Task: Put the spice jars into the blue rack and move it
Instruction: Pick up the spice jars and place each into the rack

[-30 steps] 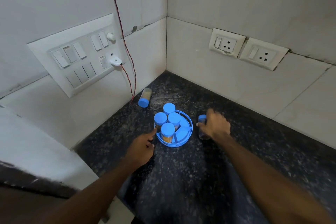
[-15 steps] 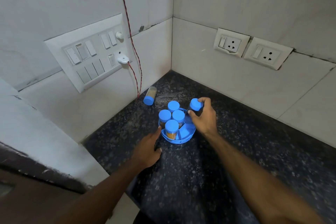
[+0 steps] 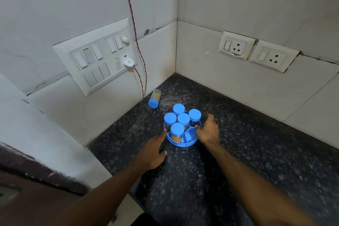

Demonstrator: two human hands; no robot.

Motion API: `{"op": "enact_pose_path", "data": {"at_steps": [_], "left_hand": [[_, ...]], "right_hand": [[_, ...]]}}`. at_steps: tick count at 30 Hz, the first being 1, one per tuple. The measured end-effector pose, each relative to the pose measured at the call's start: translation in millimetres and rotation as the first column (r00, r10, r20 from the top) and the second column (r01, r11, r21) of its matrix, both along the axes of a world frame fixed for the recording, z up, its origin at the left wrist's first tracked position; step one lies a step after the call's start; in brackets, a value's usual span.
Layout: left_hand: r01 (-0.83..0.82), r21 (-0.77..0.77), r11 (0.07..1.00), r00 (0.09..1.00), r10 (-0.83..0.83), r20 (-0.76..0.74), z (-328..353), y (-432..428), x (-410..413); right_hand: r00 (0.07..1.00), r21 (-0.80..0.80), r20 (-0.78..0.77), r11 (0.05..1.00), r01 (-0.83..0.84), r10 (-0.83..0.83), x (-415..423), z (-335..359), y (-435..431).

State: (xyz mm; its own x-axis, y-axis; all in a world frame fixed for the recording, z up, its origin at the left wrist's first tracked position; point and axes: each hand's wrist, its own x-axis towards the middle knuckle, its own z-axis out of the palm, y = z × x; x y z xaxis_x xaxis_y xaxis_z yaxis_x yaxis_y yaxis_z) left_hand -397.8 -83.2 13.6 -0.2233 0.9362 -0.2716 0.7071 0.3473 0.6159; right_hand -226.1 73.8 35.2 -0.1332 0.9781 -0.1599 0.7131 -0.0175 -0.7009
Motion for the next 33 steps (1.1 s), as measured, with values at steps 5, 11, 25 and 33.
{"op": "enact_pose_path", "data": {"at_steps": [5, 11, 25, 33], "left_hand": [[0.036, -0.046, 0.998, 0.998, -0.039, -0.056, 0.1, 15.0, -9.6], [0.099, -0.131, 0.986, 0.992, -0.108, -0.065, 16.0, 67.3, -28.7], [0.023, 0.096, 0.995, 0.945, 0.009, -0.327, 29.2, 126.0, -89.3], [-0.001, 0.224, 0.975, 0.958, 0.065, -0.279, 15.7, 146.1, -110.0]], "right_hand": [[0.96, -0.261, -0.1, 0.938, 0.23, -0.263, 1.5, 8.5, 5.2], [0.811, -0.644, -0.276, 0.725, 0.243, -0.516, 17.2, 4.9, -5.1], [0.649, -0.633, -0.37, 0.692, 0.348, -0.664, -33.9, 3.8, -12.5], [0.696, -0.648, -0.326, 0.688, 0.327, -0.639, -43.6, 0.2, -22.2]]}}
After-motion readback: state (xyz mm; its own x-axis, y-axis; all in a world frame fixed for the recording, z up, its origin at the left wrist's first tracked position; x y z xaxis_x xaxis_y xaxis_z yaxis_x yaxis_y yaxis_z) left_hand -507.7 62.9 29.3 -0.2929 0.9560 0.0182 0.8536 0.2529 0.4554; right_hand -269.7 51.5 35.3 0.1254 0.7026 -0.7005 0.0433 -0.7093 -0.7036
